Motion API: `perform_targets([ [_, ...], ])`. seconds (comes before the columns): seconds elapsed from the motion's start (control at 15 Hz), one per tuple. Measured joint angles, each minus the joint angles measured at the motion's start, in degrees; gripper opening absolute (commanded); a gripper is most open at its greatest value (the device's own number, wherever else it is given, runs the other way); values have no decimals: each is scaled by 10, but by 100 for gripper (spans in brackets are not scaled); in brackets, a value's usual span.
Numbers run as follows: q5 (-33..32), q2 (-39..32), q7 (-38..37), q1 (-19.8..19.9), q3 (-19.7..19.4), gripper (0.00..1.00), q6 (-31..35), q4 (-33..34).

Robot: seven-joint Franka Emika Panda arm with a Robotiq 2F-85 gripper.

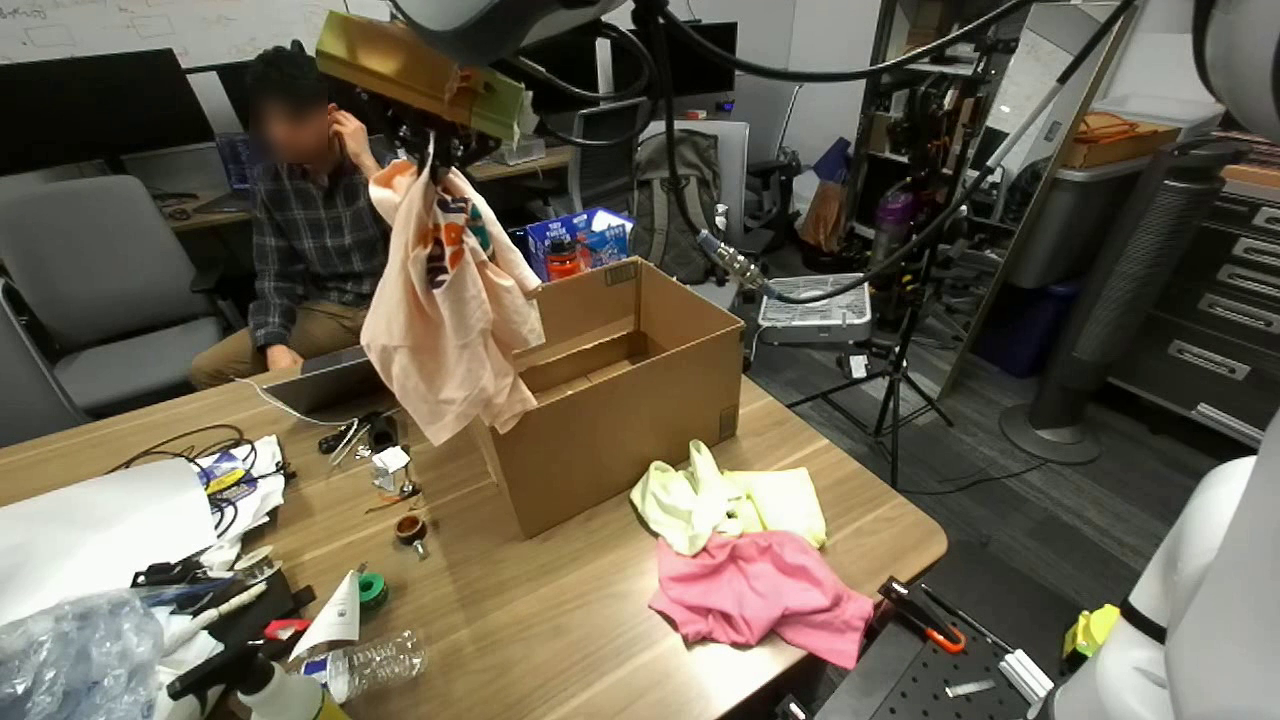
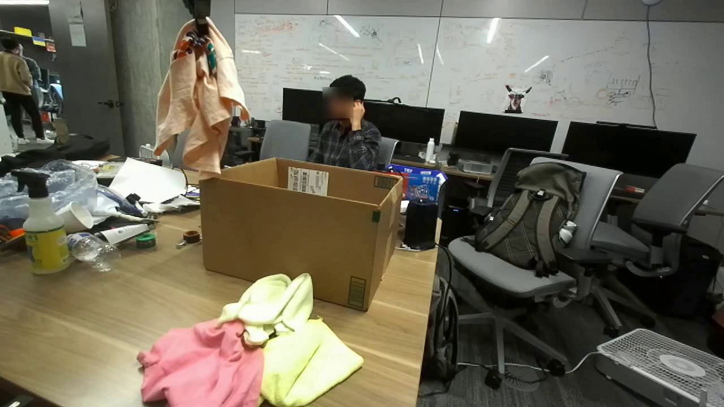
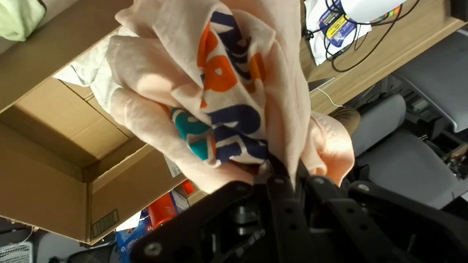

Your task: Pick the clothes and put them in the box

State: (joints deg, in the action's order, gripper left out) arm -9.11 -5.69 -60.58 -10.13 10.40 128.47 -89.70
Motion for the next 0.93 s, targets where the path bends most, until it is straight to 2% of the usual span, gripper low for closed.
perform_targets([
  [0.47,-4,-11,-19,-5,-4,2,-11,38],
  [0.93,-7,-66,-45,-4,-43,2,-54,125],
])
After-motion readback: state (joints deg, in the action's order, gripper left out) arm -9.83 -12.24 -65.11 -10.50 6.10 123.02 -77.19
